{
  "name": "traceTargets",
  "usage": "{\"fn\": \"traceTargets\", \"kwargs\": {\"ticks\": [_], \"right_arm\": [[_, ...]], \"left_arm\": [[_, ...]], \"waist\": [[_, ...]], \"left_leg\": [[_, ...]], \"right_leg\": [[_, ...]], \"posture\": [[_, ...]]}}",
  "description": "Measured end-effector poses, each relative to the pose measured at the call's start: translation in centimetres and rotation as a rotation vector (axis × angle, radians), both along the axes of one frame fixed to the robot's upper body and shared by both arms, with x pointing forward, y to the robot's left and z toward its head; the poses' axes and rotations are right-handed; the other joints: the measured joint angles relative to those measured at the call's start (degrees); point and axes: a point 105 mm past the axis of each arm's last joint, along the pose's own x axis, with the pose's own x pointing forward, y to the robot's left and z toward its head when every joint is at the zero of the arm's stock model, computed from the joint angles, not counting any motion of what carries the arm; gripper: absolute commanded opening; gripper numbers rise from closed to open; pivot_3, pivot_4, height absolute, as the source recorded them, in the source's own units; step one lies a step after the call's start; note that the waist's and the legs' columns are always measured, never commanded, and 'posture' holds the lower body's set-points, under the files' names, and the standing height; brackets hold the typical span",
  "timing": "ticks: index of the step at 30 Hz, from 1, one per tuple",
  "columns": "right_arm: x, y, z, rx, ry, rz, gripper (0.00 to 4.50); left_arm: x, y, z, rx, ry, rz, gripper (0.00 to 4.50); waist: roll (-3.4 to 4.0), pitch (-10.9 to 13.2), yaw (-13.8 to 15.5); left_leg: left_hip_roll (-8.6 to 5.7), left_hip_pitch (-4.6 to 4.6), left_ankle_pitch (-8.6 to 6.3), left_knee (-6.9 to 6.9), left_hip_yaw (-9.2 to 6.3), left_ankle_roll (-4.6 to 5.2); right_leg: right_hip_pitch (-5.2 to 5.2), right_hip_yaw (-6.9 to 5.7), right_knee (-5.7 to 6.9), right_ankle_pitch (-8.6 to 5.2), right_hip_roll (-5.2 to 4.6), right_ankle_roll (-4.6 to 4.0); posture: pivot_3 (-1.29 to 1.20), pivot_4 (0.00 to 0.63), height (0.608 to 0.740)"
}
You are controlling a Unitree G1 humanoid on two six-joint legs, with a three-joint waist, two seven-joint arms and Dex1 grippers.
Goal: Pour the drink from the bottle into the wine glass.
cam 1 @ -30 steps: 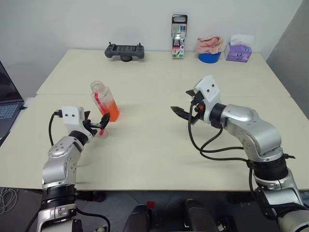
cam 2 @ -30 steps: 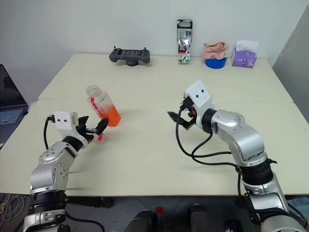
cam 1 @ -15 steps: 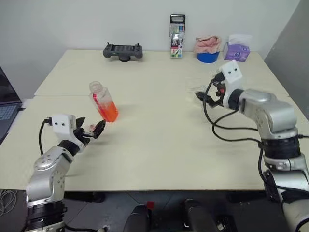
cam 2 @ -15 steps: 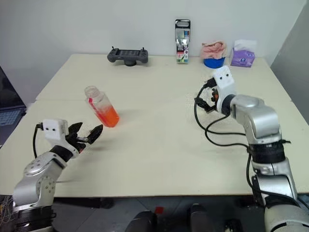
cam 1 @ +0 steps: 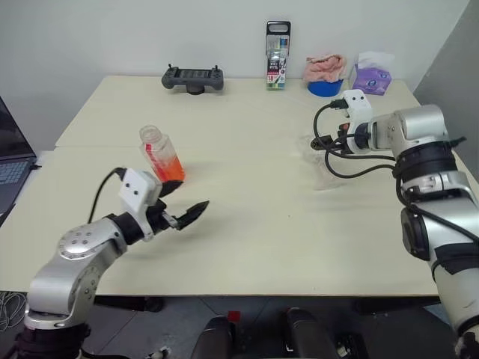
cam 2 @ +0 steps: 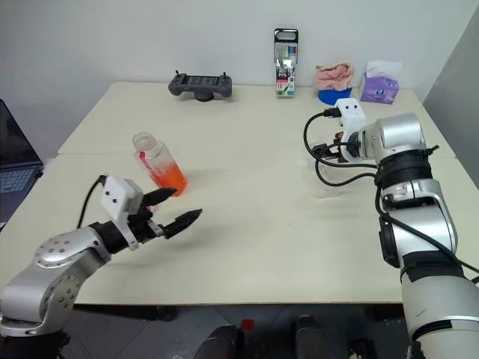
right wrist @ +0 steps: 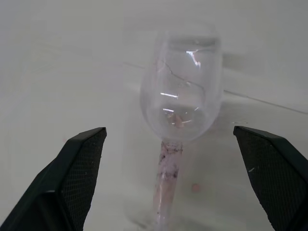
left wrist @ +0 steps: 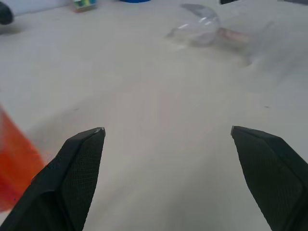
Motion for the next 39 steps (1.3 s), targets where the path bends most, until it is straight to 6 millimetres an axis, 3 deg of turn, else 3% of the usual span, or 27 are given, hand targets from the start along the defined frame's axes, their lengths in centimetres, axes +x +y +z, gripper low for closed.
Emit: {"fn": "traceTargets", "kwargs": {"ticks": [5, 10, 11, 14, 23, 24, 34, 36, 39], "right_arm": [[-0.3, 0.4, -2.4, -0.041, 0.116, 0.039, 4.50], [-0.5, 0.6, -4.2, -0.085, 0.159, 0.068, 4.50], [-0.4, 0.8, -4.3, -0.095, 0.154, 0.074, 4.33], [0.1, 1.4, -4.8, -0.130, 0.123, 0.080, 3.61], [1.0, 0.7, -4.7, -0.182, 0.044, 0.024, 0.30], [1.0, 0.7, -4.7, -0.182, 0.043, 0.024, 0.15], [1.3, 2.0, -4.3, -0.119, 0.016, 0.055, 0.15], [1.6, 3.6, -3.1, -0.049, -0.042, 0.100, 0.15], [2.2, 6.8, 0.4, 0.077, -0.189, 0.175, 0.15]], "left_arm": [[-0.7, -2.6, -1.7, -0.011, 0.068, -0.097, 4.47], [-1.0, -3.9, -2.0, -0.025, 0.076, -0.134, 4.47], [-1.0, -4.3, -2.1, -0.035, 0.076, -0.140, 4.50], [-1.0, -4.9, -2.1, -0.053, 0.069, -0.138, 4.50], [-1.4, -4.7, -2.5, -0.039, 0.064, -0.094, 4.50], [-1.5, -4.7, -2.6, -0.038, 0.067, -0.093, 4.50], [-1.3, -4.2, -2.8, -0.025, 0.069, -0.096, 4.50], [-1.2, -3.6, -2.5, -0.025, 0.061, -0.076, 4.50], [-1.5, -2.3, -1.8, -0.062, 0.056, -0.031, 4.50]], "waist": [[0.00, 0.00, -0.16], [0.02, 0.01, -0.25], [0.02, 0.01, -0.26], [0.02, 0.01, -0.31], [0.02, 0.01, -0.33], [0.02, 0.01, -0.37], [0.04, 0.03, -0.57], [0.08, 0.05, -0.88], [0.13, 0.08, -1.48]], "left_leg": [[-0.01, 0.02, 0.00, 0.03, 0.02, 0.00], [-0.02, 0.01, 0.00, 0.03, 0.02, 0.00], [-0.02, 0.01, 0.00, 0.03, 0.01, 0.00], [-0.02, 0.01, 0.00, 0.04, 0.00, -0.01], [-0.04, 0.01, 0.01, 0.03, 0.00, -0.01], [-0.03, 0.02, 0.01, 0.04, 0.00, -0.01], [-0.02, 0.03, 0.01, 0.04, 0.00, -0.01], [0.00, 0.01, 0.01, 0.03, 0.01, -0.01], [0.04, 0.01, 0.00, 0.00, 0.02, 0.00]], "right_leg": [[0.01, 0.04, 0.05, 0.00, 0.02, 0.00], [0.00, 0.05, 0.05, 0.00, 0.02, 0.00], [0.00, 0.05, 0.05, 0.00, 0.01, 0.00], [0.00, 0.05, 0.07, 0.00, 0.02, 0.00], [0.00, 0.07, 0.09, 0.00, 0.01, -0.01], [0.00, 0.07, 0.08, 0.00, 0.02, -0.01], [-0.01, 0.07, 0.13, 0.00, 0.04, -0.01], [-0.03, 0.08, 0.13, 0.00, 0.05, -0.01], [-0.10, 0.10, 0.19, 0.00, 0.06, -0.01]], "posture": [[0.00, 0.150, 0.740], [0.00, 0.150, 0.740], [0.00, 0.150, 0.740], [0.00, 0.150, 0.740], [0.00, 0.150, 0.740], [0.00, 0.150, 0.740], [0.00, 0.150, 0.740], [0.00, 0.150, 0.740], [0.00, 0.150, 0.740]]}}
